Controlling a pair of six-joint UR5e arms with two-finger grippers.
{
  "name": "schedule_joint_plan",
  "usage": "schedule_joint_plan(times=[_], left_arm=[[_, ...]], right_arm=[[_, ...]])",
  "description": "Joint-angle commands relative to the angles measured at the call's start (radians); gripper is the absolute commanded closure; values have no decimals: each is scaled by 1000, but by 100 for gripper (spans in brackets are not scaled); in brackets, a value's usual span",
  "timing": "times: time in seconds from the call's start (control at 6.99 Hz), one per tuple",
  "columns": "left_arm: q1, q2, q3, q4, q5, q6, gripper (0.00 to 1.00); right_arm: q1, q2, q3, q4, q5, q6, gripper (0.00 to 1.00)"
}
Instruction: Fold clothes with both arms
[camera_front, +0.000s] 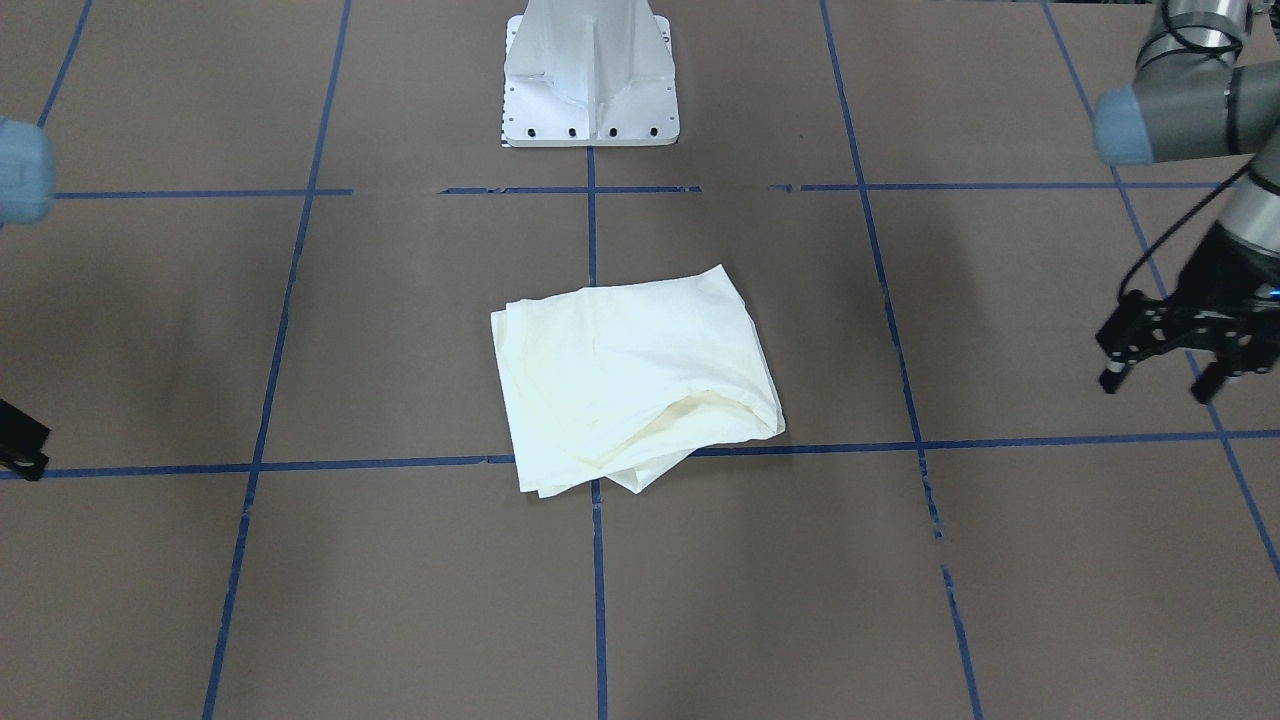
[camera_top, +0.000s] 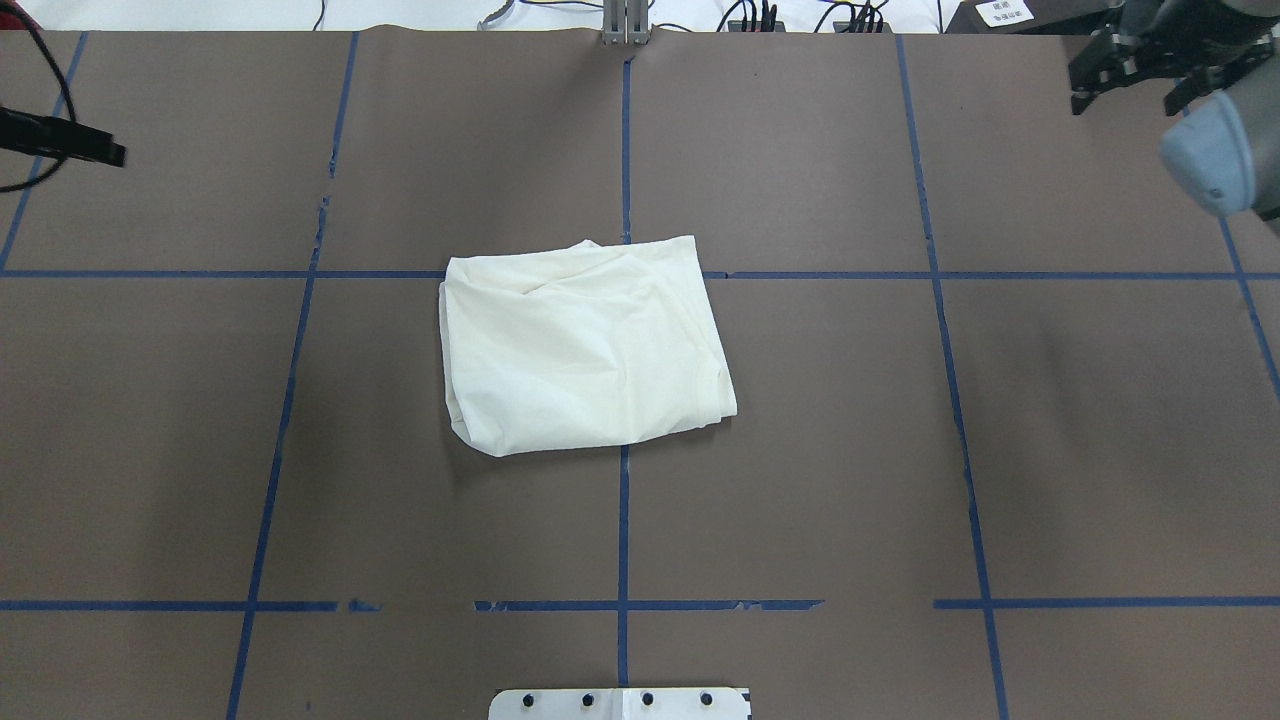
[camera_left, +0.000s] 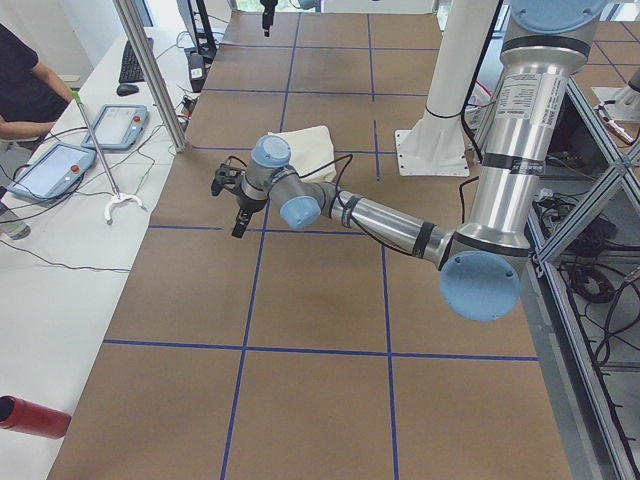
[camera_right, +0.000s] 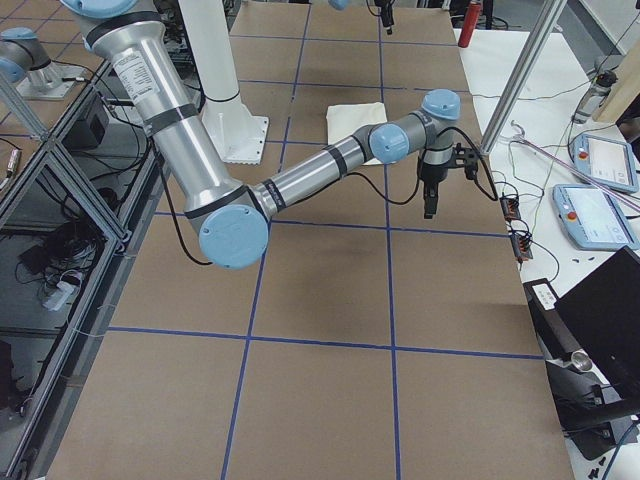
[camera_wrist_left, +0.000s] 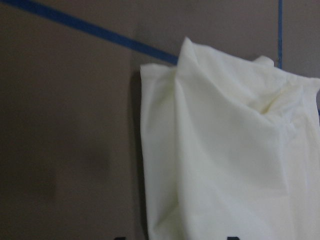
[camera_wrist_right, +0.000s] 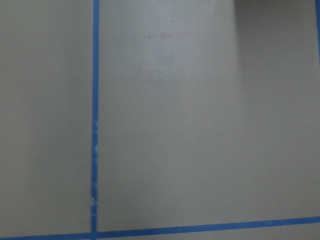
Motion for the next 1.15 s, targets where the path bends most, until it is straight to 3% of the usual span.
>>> schedule_joint_plan(times=[0.0,0.29,0.43,0.57,0.72,0.86,1.0], left_arm=[[-234,-4,21,263,-19,511,0],[-391,15,66,400,-70,903,0],[-421,52,78,413,-116,996,0],[-445,150,70,352,-253,987,0],[-442,163,145,177,-307,933,0],[-441,183,202,52,-305,880,0],[-439,189,230,31,-288,827,0]], right_arm=[[175,-167,19,-37,105,-363,0],[284,-319,23,-40,132,-602,0],[298,-373,43,-39,135,-612,0],[303,-438,70,-30,172,-610,0],[303,-432,80,-14,184,-610,0],[303,-437,74,-14,181,-615,0],[305,-434,77,-14,180,-600,0]])
